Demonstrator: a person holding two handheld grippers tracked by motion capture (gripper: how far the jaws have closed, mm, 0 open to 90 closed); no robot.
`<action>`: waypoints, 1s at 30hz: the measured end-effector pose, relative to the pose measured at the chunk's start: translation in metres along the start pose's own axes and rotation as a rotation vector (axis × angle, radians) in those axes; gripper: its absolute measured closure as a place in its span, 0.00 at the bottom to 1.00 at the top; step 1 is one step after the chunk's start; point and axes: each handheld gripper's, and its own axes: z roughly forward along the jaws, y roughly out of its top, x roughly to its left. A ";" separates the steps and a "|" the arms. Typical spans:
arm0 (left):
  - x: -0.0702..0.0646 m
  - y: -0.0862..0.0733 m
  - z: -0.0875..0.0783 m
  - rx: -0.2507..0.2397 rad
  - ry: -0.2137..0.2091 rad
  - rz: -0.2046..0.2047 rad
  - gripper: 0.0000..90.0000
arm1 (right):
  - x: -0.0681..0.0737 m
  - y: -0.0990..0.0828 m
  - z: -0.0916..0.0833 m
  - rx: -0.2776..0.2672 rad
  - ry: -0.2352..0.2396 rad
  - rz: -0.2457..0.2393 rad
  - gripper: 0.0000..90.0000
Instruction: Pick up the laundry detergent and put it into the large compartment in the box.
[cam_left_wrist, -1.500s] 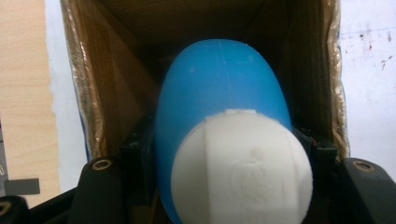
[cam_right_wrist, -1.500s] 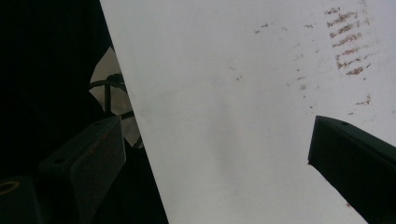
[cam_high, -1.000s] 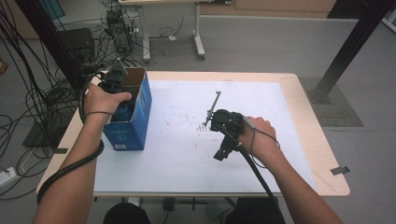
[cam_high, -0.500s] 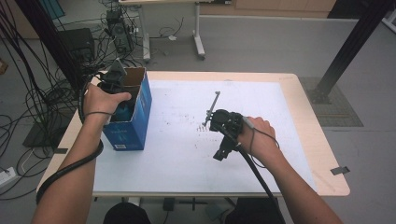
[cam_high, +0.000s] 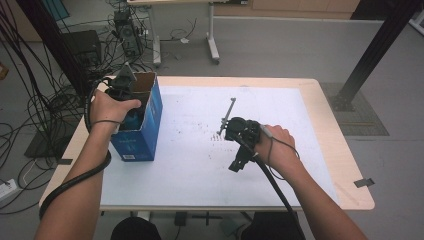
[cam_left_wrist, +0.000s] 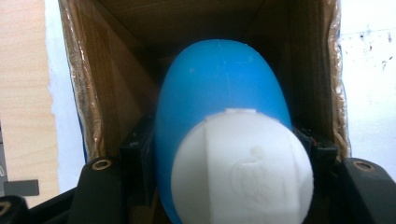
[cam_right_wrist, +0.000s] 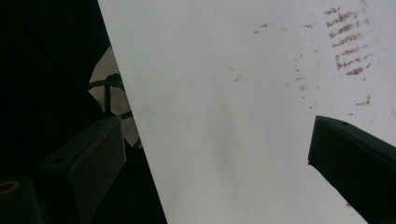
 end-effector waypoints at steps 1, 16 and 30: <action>0.000 0.000 0.000 0.000 0.000 0.000 0.42 | 0.000 0.000 0.000 0.003 0.000 -0.002 0.04; -0.001 0.000 0.000 0.000 0.002 0.003 0.42 | 0.000 0.001 0.000 -0.001 -0.002 -0.005 0.04; 0.000 0.000 0.000 0.000 0.000 0.004 0.42 | 0.002 0.002 0.000 0.004 -0.006 -0.004 0.04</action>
